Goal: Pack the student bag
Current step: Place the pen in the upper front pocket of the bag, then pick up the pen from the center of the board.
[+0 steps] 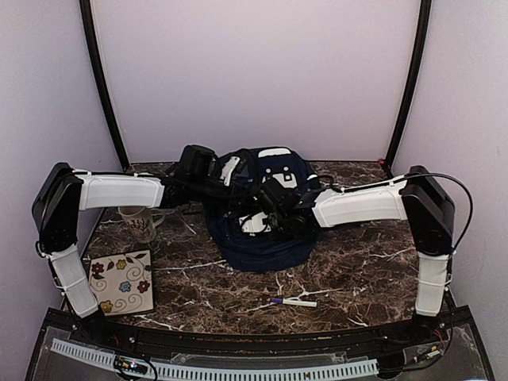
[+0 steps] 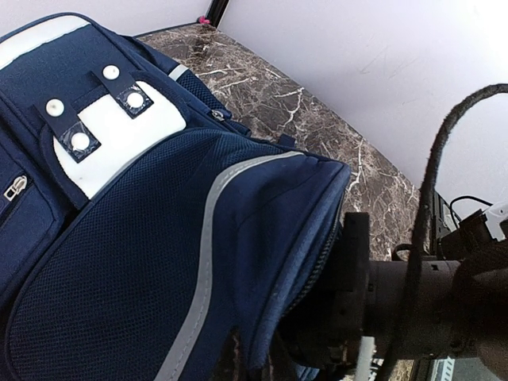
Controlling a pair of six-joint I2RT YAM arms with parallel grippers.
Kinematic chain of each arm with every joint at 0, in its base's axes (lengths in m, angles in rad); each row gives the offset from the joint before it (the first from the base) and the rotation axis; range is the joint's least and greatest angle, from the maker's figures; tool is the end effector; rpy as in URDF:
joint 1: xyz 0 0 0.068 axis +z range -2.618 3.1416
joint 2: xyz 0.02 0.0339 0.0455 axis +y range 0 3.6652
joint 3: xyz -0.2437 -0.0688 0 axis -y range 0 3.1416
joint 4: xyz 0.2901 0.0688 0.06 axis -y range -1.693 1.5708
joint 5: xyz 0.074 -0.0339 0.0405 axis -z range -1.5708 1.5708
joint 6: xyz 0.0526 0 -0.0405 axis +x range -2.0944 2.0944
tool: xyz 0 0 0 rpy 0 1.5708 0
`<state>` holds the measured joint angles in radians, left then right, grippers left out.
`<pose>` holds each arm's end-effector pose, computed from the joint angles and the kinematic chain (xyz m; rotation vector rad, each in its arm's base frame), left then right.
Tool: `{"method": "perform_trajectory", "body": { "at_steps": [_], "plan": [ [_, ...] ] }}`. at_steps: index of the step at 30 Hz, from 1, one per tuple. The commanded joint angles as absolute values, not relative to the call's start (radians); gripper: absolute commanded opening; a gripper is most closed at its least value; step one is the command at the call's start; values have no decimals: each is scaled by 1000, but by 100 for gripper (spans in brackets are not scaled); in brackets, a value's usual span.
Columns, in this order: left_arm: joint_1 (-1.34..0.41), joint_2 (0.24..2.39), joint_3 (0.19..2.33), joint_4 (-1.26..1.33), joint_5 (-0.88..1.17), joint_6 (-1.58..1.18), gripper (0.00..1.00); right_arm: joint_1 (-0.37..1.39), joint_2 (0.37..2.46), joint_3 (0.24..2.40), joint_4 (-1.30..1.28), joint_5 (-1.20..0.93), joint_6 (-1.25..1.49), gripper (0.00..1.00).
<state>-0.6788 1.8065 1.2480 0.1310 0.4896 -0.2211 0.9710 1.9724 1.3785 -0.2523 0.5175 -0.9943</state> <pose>0.3459 -0.3108 0.1977 0.7973 1.9496 -1.0496 0.2860 0.3721 0.1356 -1.8267 1.5019 -0.6332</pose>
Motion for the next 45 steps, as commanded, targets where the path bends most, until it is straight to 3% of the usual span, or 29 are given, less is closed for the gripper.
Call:
{"method": "perform_trajectory", "body": {
  "at_steps": [1,11,21,40,45],
  "plan": [
    [-684,1754,1275,149,514,-219,0,923,2016,1387,-151,560,-1035,8],
    [-686,1753,1272,151,514,-219,0,865,2105,1452,-41,610,-1060,13],
    [-686,1752,1270,156,514,-221,0,910,1992,1361,-61,602,-1032,26],
    [-686,1763,1267,158,507,-217,0,1041,1789,1302,-385,470,-783,30],
    [-686,1766,1267,158,513,-214,0,1042,1757,1290,-419,396,-739,27]
  ]
}}
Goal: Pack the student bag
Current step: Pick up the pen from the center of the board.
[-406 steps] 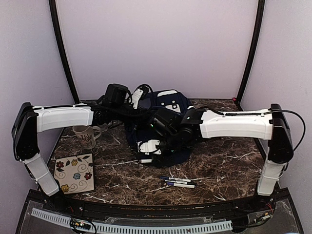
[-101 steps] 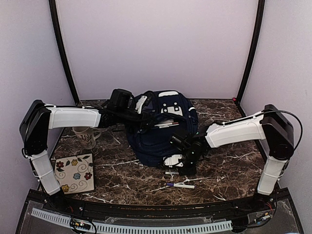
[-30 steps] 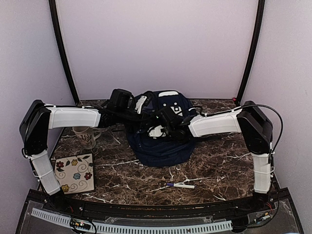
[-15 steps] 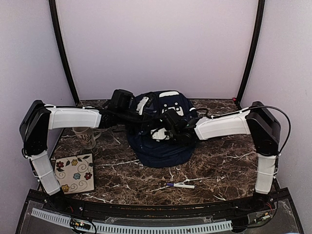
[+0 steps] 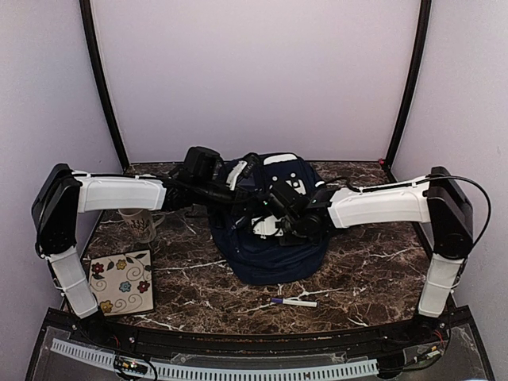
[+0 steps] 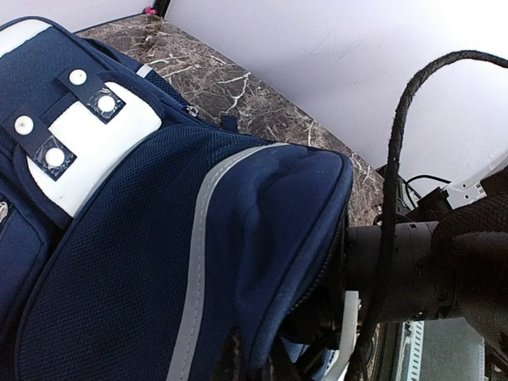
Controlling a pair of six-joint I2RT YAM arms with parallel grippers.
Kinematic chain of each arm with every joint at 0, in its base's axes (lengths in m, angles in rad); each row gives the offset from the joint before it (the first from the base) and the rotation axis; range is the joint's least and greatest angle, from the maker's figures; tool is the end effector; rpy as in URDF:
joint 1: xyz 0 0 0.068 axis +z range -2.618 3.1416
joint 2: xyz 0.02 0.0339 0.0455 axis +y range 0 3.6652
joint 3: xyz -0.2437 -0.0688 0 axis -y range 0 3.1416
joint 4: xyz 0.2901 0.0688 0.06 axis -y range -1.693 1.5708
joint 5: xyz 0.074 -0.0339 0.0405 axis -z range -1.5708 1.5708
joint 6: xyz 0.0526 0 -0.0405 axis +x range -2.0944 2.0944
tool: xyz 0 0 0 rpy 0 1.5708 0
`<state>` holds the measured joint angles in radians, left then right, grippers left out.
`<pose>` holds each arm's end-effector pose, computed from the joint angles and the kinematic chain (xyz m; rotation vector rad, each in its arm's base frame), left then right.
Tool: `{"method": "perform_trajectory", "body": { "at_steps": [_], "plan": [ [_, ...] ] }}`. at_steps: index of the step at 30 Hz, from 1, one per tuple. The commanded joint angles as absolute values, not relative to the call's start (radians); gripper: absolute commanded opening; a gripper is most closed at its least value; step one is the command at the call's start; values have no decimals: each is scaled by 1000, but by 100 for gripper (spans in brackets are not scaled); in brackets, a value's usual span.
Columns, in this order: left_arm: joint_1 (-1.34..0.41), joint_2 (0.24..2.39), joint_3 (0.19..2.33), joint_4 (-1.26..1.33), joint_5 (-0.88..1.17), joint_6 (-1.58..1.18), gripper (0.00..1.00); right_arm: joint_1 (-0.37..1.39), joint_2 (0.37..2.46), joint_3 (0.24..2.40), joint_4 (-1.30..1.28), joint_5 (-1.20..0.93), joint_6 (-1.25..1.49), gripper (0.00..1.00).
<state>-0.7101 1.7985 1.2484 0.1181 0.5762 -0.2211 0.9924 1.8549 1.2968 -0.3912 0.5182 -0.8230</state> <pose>0.3308 -0.3222 0.2010 0.8894 1.9293 -1.1525 0.2601 0.3507 0.1474 -1.7838 1.6552 -0.5745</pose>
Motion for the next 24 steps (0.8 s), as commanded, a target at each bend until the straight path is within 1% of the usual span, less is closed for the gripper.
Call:
{"method": "perform_trajectory", "body": {
  "at_steps": [1,4,6,8,11,13,15,22,24],
  "plan": [
    [-686,1764,1267,158,515,-212,0,1042,1751,1284,-421,376,-734,23],
    [-685,1767,1264,162,519,-211,0,1042,1746,1274,-417,324,-725,9],
    [-685,1769,1264,162,520,-212,0,1042,1759,1277,-417,314,-724,6],
    [-685,1769,1263,162,520,-211,0,1042,1773,1287,-428,304,-719,6],
    [-685,1767,1264,159,514,-208,0,1044,1774,1297,-446,283,-705,7],
    [-685,1763,1264,158,508,-205,0,1046,1757,1295,-466,267,-695,15],
    [-685,1760,1264,156,505,-202,0,1046,1729,1285,-493,234,-686,19],
    [-686,1759,1264,151,493,-195,0,1048,1607,1251,-655,10,-655,24],
    [-684,1764,1267,146,489,-190,0,1048,1601,1237,-696,-55,-650,25]
  ]
}}
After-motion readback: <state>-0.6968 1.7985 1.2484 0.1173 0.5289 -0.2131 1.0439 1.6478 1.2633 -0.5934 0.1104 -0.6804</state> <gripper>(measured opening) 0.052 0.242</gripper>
